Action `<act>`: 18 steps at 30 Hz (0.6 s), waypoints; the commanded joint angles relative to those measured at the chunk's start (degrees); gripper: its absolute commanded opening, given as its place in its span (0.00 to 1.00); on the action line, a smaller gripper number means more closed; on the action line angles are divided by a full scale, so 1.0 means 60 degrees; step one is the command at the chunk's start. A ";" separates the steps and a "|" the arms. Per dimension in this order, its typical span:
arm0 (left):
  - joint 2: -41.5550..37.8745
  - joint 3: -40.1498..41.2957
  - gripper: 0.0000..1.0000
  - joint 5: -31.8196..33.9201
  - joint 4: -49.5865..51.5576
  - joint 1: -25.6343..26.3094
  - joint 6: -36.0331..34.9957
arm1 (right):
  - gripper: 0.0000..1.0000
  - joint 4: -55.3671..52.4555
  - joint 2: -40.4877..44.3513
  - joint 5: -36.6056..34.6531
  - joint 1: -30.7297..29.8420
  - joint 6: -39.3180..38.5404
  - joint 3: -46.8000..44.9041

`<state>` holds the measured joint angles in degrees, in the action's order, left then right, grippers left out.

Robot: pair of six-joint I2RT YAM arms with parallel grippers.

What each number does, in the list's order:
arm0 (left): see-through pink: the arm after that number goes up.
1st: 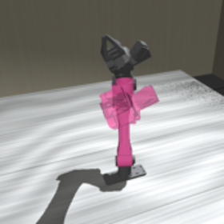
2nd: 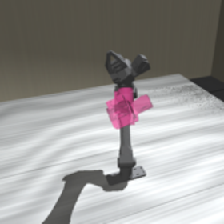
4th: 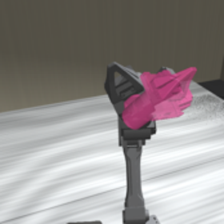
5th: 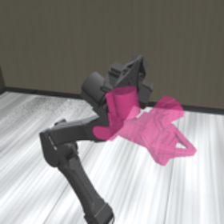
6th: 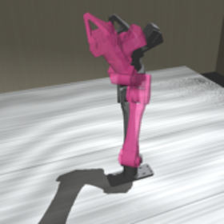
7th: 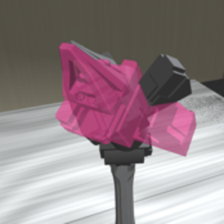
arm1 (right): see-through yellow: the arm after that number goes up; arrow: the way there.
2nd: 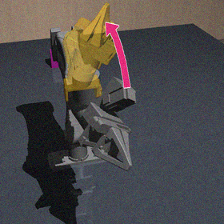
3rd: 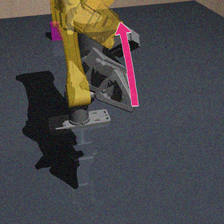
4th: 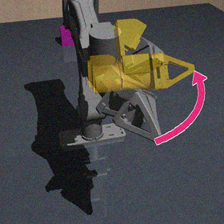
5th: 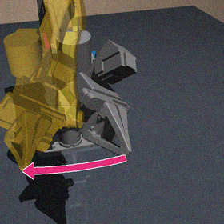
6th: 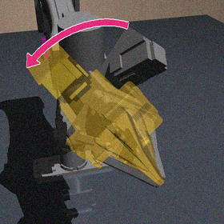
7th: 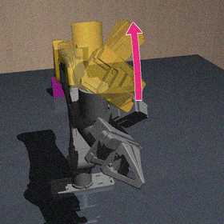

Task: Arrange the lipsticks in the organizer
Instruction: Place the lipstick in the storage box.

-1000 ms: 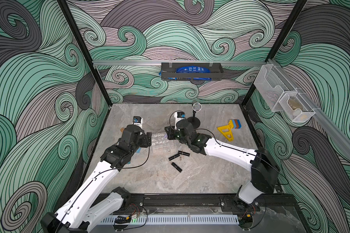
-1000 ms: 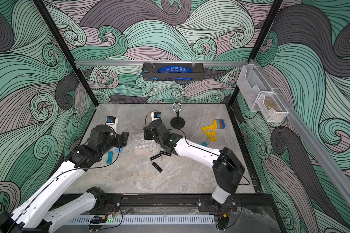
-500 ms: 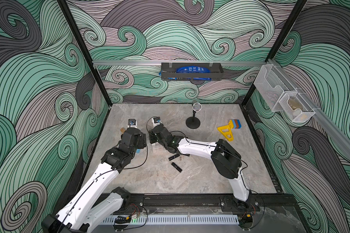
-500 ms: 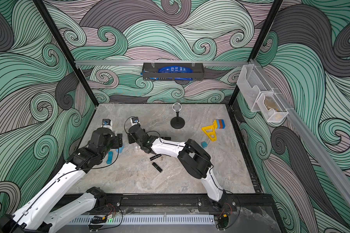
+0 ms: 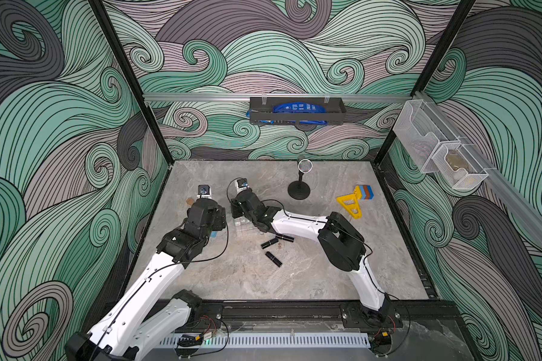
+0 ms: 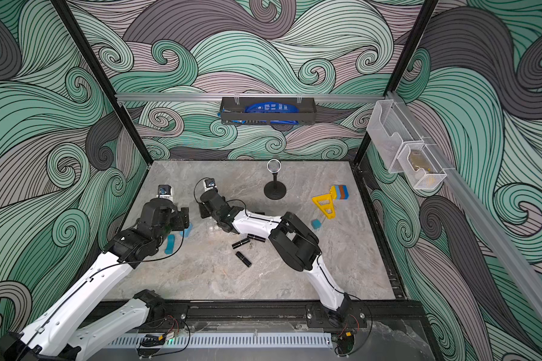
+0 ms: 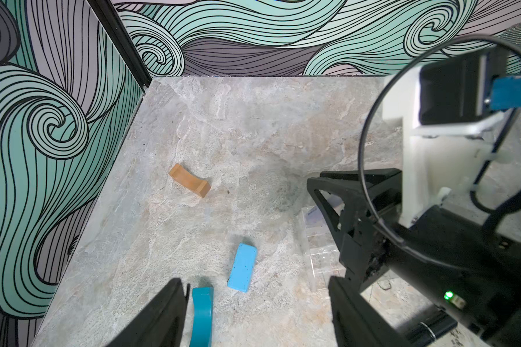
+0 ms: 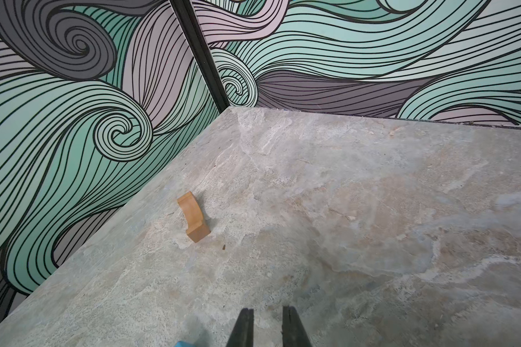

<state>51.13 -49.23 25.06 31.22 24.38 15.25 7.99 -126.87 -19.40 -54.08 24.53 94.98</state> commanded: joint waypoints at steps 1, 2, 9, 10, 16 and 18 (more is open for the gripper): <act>-0.0082 0.0059 0.76 -0.0045 -0.0150 -0.0122 0.0096 | 0.07 0.0128 -0.0242 0.0083 0.0013 -0.0028 0.0096; -0.0083 0.0074 0.76 -0.0068 -0.0159 -0.0123 0.0116 | 0.07 0.0100 -0.0301 0.0045 0.0006 -0.0035 0.0139; -0.0105 0.0113 0.76 -0.0171 -0.0230 -0.0160 0.0141 | 0.07 -0.0083 -0.0653 -0.0548 -0.0065 -0.0169 0.0334; -0.0124 0.0115 0.76 -0.0169 -0.0224 -0.0153 0.0140 | 0.07 -0.0165 -0.0709 -0.0678 -0.0100 -0.0212 0.0409; -0.0151 0.0120 0.75 -0.0152 -0.0209 -0.0205 0.0129 | 0.09 -0.0643 -0.0854 -0.1081 -0.0220 -0.0338 0.0783; -0.0175 0.0120 0.75 -0.0156 -0.0223 -0.0225 0.0162 | 0.14 -0.0722 -0.0883 -0.1001 -0.0220 -0.0275 0.0859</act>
<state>51.13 -48.49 24.38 30.81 23.64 15.66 4.99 -132.00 -23.81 -55.07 23.31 98.13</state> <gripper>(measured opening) 0.750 0.191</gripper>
